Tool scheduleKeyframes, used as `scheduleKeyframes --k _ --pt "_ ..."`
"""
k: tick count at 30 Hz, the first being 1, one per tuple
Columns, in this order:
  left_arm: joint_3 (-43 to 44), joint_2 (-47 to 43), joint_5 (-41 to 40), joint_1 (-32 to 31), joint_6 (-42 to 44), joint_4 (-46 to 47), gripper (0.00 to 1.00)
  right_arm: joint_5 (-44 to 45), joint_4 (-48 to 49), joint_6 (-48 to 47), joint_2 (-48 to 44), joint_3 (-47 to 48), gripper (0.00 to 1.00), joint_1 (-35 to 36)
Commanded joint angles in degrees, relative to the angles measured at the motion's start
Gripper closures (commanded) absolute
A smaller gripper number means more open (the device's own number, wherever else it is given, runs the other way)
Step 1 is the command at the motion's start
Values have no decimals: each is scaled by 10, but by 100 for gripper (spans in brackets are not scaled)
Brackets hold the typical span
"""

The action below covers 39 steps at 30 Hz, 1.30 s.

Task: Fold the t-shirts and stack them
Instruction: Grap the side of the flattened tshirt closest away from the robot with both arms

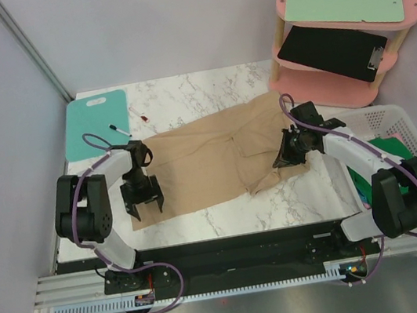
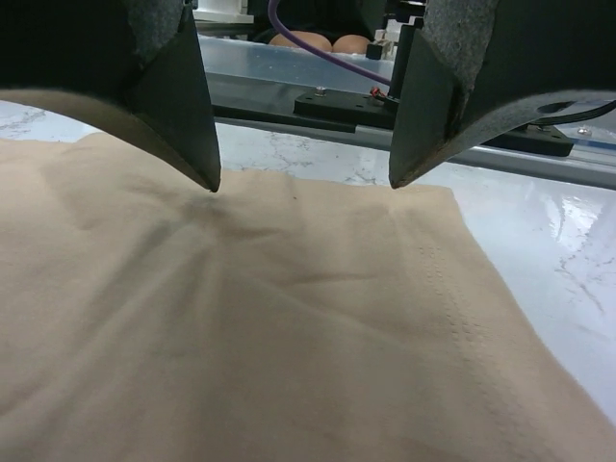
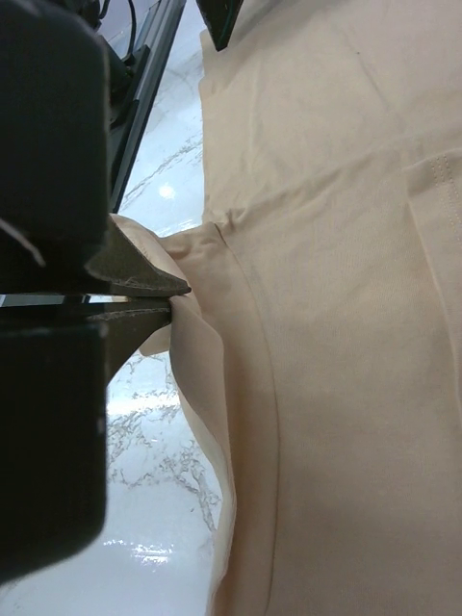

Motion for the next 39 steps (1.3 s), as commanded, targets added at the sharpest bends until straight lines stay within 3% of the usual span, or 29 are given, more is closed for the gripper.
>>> scheduleKeyframes --k 1,9,15,21,24,25,27,28,39 --pt "6 -3 8 -13 19 -17 22 -10 11 -9 -5 18 100 -6" --pt "-2 -20 -17 -14 20 -44 21 -17 19 -6 6 18 100 -9" --pt "-5 16 -17 -24 20 -45 29 -22 22 -6 7 22 100 -12" --pt "-1 49 -31 -42 12 -51 48 -25 21 -6 1 22 99 -13" --pt "2 58 -38 -51 9 -53 65 -27 20 -9 -2 20 99 -16" --pt "2 59 -38 -54 7 -53 77 -27 19 -10 -4 19 99 -17" --pt "5 61 -41 -54 5 -55 86 -28 19 -12 -7 18 99 -19" --pt "6 59 -43 -56 4 -54 98 -29 19 -13 -8 17 99 -19" --pt "17 -23 -63 -59 -10 -56 98 -25 18 -20 -37 28 99 -24"
